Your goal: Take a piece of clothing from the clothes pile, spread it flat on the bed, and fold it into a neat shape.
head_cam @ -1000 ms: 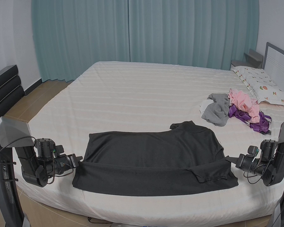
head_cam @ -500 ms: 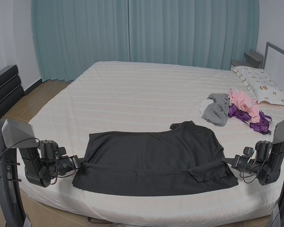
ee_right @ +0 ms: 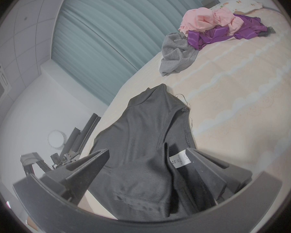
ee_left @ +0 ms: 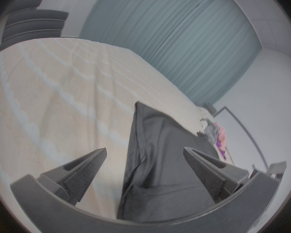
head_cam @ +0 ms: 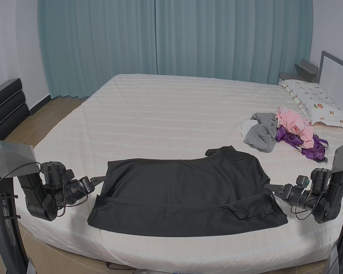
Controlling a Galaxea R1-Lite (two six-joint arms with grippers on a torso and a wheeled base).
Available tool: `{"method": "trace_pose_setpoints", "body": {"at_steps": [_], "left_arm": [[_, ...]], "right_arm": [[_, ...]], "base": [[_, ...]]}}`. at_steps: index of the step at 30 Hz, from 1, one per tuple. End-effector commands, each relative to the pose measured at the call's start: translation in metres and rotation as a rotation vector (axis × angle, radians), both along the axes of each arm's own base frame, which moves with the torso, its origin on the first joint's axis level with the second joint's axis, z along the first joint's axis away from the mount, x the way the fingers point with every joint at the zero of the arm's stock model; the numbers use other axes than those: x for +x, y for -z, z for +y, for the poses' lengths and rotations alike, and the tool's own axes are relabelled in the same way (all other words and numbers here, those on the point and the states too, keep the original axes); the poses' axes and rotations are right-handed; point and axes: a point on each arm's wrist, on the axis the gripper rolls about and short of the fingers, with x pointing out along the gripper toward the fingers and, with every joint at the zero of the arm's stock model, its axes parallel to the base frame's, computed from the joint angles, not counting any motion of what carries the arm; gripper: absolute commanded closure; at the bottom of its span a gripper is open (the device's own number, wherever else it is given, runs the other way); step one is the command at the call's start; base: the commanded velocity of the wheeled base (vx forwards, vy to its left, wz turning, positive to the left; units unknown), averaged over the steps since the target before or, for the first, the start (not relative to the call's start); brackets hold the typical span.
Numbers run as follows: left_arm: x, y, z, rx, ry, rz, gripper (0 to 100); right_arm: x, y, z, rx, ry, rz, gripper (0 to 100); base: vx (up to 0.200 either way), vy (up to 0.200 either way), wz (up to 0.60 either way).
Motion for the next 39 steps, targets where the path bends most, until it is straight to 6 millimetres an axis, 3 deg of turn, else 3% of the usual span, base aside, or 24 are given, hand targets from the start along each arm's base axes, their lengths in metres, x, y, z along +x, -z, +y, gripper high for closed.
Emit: {"method": "trace_pose_setpoints", "body": {"at_steps": [1, 3, 5, 8, 11, 19, 39], "left_arm": [[0.018, -0.043, 0.003, -0.039, -0.061, -0.112, 0], [0.023, -0.046, 0.003, -0.035, -0.073, -0.110, 0], [0.045, -0.050, 0.005, -0.033, -0.099, -0.082, 0], [0.061, -0.044, 0.005, -0.036, -0.098, -0.029, 0], [0.088, -0.031, -0.001, -0.042, -0.083, 0.043, 0], [0.131, 0.002, -0.024, -0.084, -0.062, 0.072, 0], [0.143, 0.005, -0.030, -0.065, -0.093, 0.030, 0]], "right_arm": [[0.002, -0.017, 0.000, 0.046, 0.027, -0.028, 0], [0.002, -0.017, 0.000, 0.054, 0.031, -0.024, 0], [0.001, -0.017, 0.001, 0.069, 0.037, -0.012, 0], [-0.001, -0.015, 0.001, 0.080, 0.042, 0.004, 0], [-0.001, -0.012, 0.002, 0.101, 0.050, 0.027, 0], [-0.001, -0.009, 0.003, 0.127, 0.057, 0.055, 0], [-0.004, -0.010, 0.007, 0.131, 0.047, 0.063, 0]], "base": [[0.000, 0.000, 0.00], [0.000, 0.000, 0.00], [0.000, 0.000, 0.00], [0.000, 0.000, 0.00], [0.000, 0.000, 0.00], [0.000, 0.000, 0.00], [0.000, 0.000, 0.00]]}}
